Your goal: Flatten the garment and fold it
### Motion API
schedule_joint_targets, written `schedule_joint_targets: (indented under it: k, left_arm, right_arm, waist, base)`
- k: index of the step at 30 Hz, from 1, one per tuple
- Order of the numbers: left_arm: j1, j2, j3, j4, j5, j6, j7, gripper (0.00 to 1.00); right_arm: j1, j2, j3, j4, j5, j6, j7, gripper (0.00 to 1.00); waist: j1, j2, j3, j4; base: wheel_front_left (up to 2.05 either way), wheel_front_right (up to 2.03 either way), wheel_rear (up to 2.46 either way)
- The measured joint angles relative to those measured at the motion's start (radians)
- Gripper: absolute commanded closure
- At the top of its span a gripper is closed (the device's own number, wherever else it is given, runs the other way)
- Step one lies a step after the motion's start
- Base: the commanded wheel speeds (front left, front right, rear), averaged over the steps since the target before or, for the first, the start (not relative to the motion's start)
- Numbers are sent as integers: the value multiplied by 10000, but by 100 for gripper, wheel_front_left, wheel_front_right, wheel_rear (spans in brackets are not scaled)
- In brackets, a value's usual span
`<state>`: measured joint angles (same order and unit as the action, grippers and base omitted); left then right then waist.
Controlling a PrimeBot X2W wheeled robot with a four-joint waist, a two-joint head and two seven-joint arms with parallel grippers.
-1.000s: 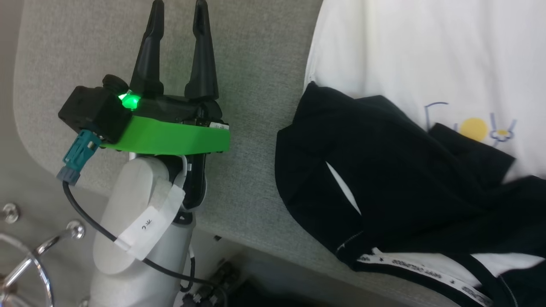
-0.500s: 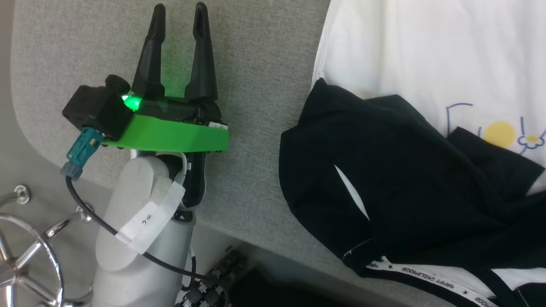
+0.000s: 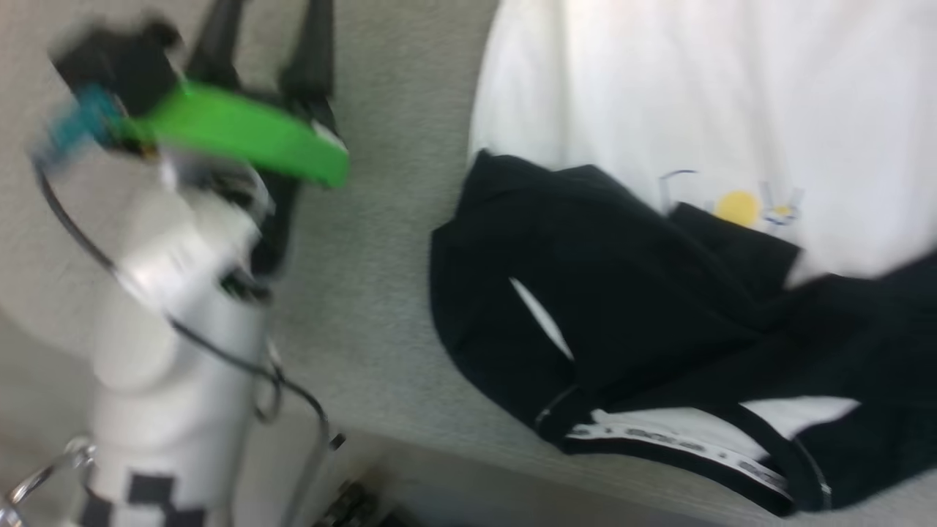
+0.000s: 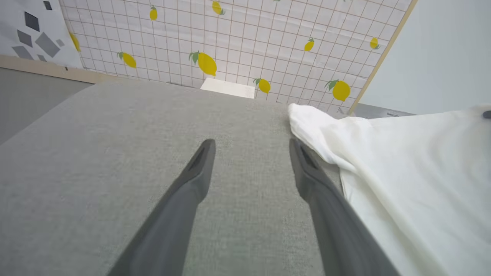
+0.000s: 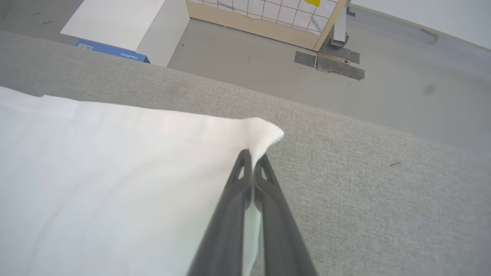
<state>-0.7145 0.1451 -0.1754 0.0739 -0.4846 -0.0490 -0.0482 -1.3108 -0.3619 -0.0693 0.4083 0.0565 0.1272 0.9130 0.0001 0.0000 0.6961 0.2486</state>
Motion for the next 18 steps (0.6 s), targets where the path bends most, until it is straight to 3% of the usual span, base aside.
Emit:
schedule_joint_targets:
  k: [9, 14, 18]
  left_arm:
    - [-3965, 1235, -2, 1918, -424, -61, 3986, 0]
    - [-5799, 1488, -408, 3348, -336, 104, 5985, 0]
    - [-6695, 1538, -723, 4167, -48, 378, 6880, 0]
  right_arm:
    - [47, 614, 1269, -198, 1026, 2, -401, 100]
    - [25, 834, 2034, -399, 1666, 0, -694, 100]
    - [6, 872, 2525, -642, 2159, 0, -876, 100]
  waist:
    - [-1, 0, -270, -1377]
    - [-1, 0, -69, -2168]
    - [-1, 0, 268, -2629]
  base:
    - [0, 0, 0]
    - [0, 0, 0]
    - [0, 0, 0]
